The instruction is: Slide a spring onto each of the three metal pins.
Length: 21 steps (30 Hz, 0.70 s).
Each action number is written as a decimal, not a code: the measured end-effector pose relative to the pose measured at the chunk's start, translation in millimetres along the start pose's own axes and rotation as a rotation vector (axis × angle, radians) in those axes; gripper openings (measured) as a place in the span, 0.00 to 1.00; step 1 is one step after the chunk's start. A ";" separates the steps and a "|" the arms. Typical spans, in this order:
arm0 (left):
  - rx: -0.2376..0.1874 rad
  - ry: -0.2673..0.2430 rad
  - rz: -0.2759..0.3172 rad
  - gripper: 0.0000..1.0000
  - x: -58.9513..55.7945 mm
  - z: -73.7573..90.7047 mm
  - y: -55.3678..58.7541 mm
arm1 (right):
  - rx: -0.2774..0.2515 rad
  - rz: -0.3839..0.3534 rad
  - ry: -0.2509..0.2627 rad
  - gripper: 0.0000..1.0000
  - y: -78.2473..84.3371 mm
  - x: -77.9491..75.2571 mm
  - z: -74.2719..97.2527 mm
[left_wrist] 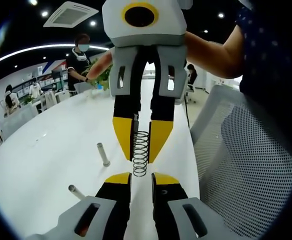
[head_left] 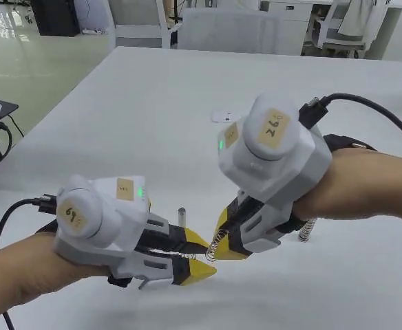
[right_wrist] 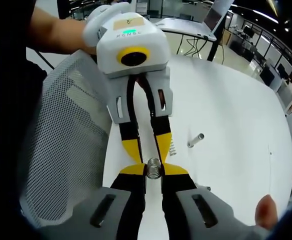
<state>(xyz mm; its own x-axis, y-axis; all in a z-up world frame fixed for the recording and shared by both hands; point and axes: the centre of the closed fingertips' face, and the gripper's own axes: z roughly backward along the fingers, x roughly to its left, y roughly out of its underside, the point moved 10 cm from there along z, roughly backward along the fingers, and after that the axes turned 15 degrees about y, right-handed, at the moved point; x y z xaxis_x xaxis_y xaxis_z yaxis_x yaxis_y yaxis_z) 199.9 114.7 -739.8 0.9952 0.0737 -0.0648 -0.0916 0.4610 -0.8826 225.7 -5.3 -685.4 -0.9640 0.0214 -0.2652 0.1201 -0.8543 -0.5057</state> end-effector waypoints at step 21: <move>-0.026 -0.073 0.108 0.30 3.6 23.5 14.7 | 0.026 -0.029 0.031 0.09 16.2 -11.0 8.2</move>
<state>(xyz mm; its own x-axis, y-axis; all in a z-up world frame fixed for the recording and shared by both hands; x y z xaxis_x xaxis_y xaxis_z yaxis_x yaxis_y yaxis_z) 201.3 142.5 -742.0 0.9742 0.1865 -0.1270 -0.1965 0.4241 -0.8841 236.3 -23.6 -684.0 -0.9592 0.0616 -0.2761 0.0859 -0.8665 -0.4918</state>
